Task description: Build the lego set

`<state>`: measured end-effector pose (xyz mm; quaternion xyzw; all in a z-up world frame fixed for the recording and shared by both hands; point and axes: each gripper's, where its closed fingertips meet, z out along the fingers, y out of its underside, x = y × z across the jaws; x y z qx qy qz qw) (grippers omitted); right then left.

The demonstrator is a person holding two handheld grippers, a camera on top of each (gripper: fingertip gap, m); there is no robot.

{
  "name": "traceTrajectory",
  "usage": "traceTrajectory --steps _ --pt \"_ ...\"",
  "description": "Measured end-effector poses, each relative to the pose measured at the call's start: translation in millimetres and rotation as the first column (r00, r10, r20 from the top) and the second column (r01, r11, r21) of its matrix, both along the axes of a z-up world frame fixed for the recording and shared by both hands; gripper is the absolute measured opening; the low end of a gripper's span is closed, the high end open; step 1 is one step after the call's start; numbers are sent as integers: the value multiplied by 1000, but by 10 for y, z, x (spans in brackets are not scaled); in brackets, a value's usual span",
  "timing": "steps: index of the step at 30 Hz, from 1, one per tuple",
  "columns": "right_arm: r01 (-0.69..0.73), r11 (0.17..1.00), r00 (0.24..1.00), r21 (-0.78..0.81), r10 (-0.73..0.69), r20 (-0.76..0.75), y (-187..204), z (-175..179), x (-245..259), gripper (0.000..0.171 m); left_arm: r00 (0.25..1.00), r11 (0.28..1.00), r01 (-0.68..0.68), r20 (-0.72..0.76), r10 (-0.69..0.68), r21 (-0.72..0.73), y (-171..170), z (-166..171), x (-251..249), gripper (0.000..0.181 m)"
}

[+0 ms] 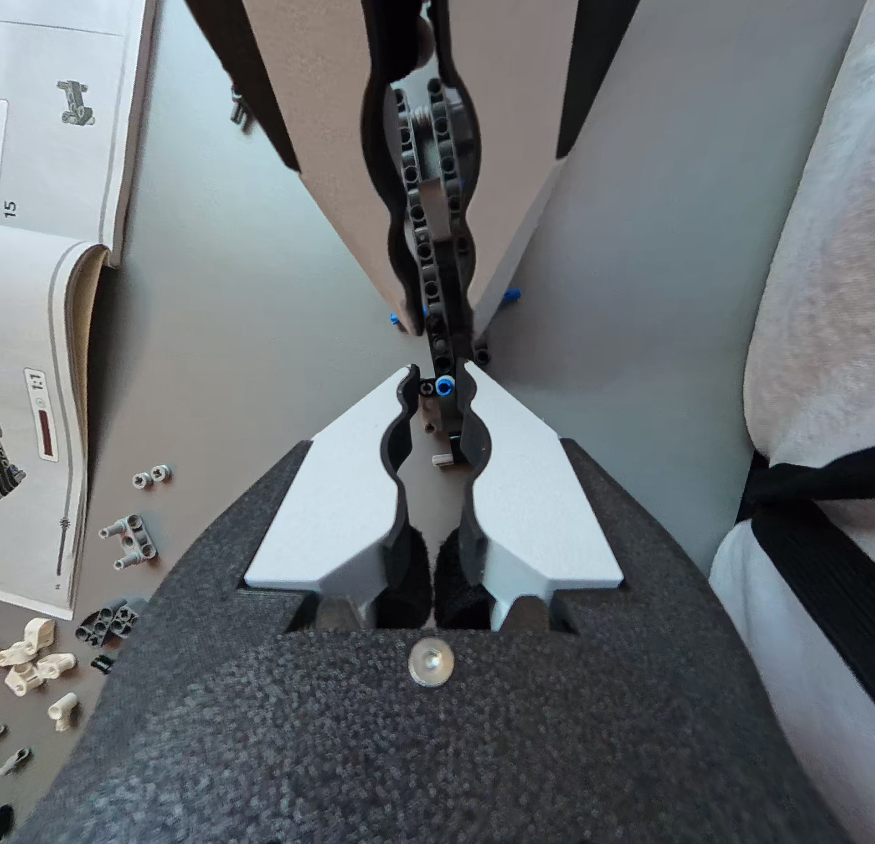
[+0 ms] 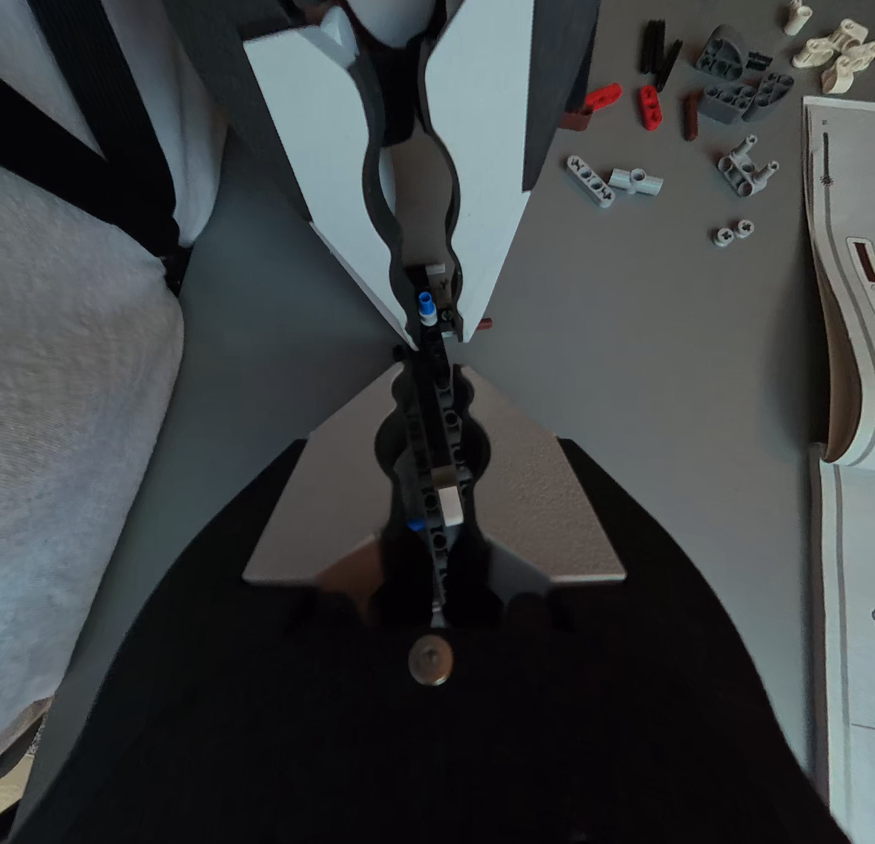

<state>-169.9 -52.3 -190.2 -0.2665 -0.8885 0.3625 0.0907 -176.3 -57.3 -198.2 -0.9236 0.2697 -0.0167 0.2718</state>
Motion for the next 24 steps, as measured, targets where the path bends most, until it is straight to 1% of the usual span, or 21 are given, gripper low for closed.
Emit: traceTrajectory --steps 2,4,5,9,14,21,23,24 --pt "-5 998 1000 -70 5 -3 -47 94 -21 17 1000 1000 -1 -10 1 -9 2 -1 -2 13" --pt "-9 1000 1000 -23 9 -17 6 29 -53 9 1000 1000 -2 -19 1 -13 2 -1 -8 13" --pt "-19 999 1000 -27 18 -24 0 23 -48 5 1000 1000 -4 -23 4 -13 3 -2 -16 13" --pt "-60 998 998 -37 59 -32 2 7 -29 4 1000 1000 -10 -9 10 -12 5 0 -13 13" --pt "-73 996 996 -58 70 -50 8 -7 -28 5 999 1000 -24 27 24 -13 5 0 -12 14" --pt "-72 995 997 -73 70 -40 9 -16 -23 5 1000 999 -11 -2 11 -31 6 -2 -10 13" --pt "-68 991 998 -117 66 -19 2 -11 -21 5 1000 999 -7 -14 6 -38 4 -4 -9 13" --pt "-61 992 998 -114 59 -15 -1 -4 -28 5 1000 999 -2 -30 1 -37 6 -4 -13 13"
